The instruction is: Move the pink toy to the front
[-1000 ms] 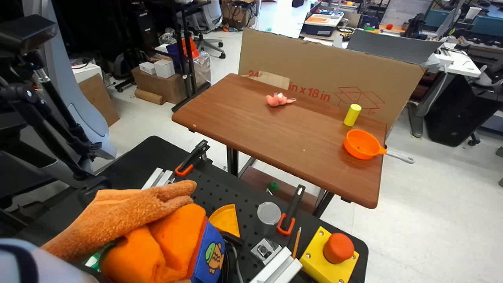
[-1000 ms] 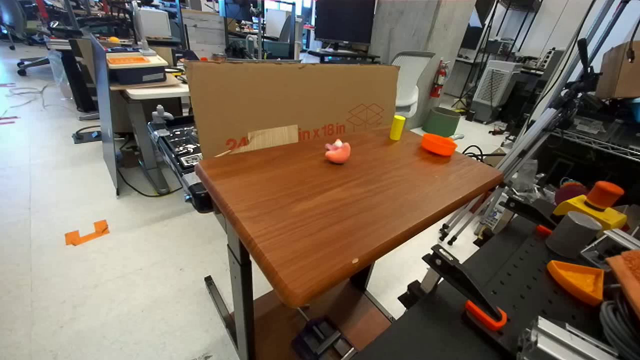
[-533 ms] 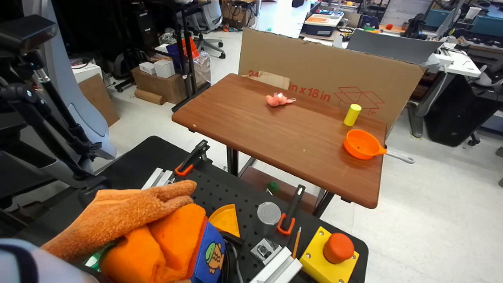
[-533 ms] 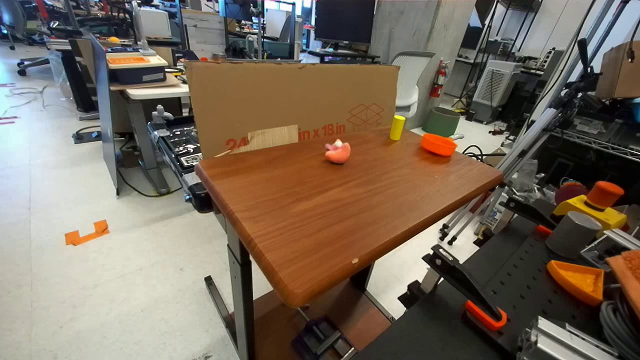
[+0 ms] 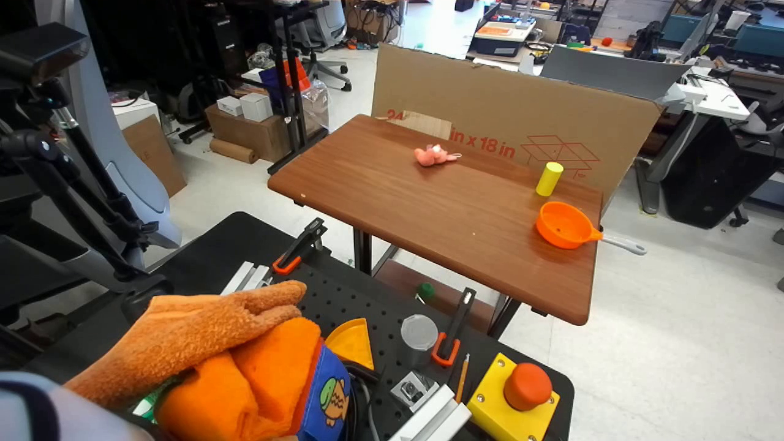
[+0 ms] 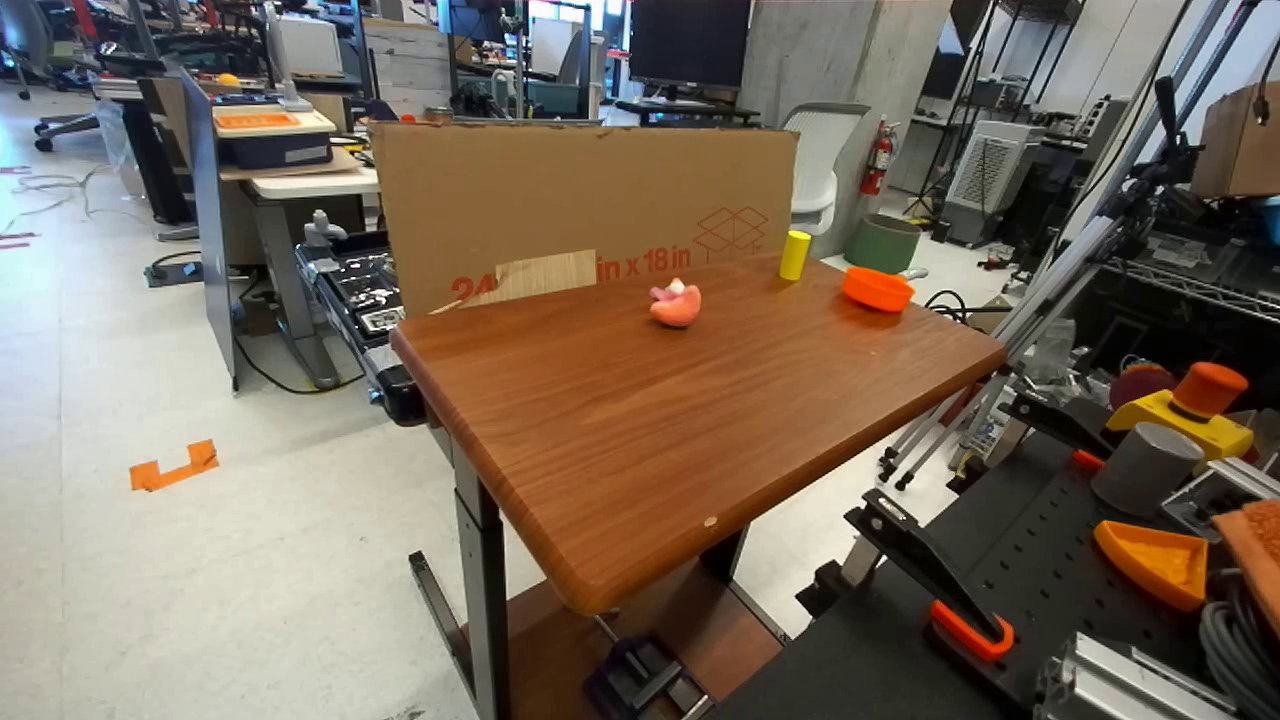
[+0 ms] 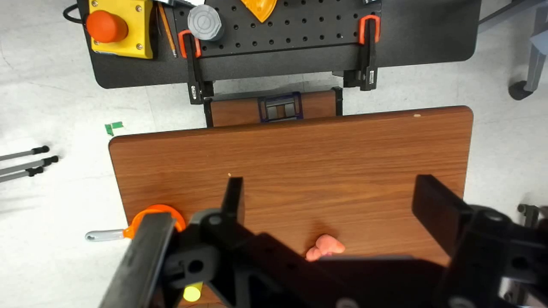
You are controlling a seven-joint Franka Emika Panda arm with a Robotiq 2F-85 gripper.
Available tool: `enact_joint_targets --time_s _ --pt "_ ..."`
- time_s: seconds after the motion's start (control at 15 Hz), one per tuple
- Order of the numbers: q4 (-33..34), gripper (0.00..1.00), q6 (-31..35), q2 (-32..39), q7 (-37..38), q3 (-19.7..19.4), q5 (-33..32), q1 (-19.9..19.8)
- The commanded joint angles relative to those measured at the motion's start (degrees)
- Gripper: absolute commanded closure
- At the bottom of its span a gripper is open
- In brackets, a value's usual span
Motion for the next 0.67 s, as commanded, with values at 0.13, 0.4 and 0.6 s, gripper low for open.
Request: enact_joint_targets --time_s 0.13,0.4,0.6 --pt "0.1 0.00 -0.1 0.0 -0.3 0.5 0.3 -0.6" --pt "0.1 0.00 -0.1 0.0 -0.3 0.5 0.3 -0.6" --pt "3.5 0.00 1.2 5.2 4.5 2.5 0.4 -0.9"
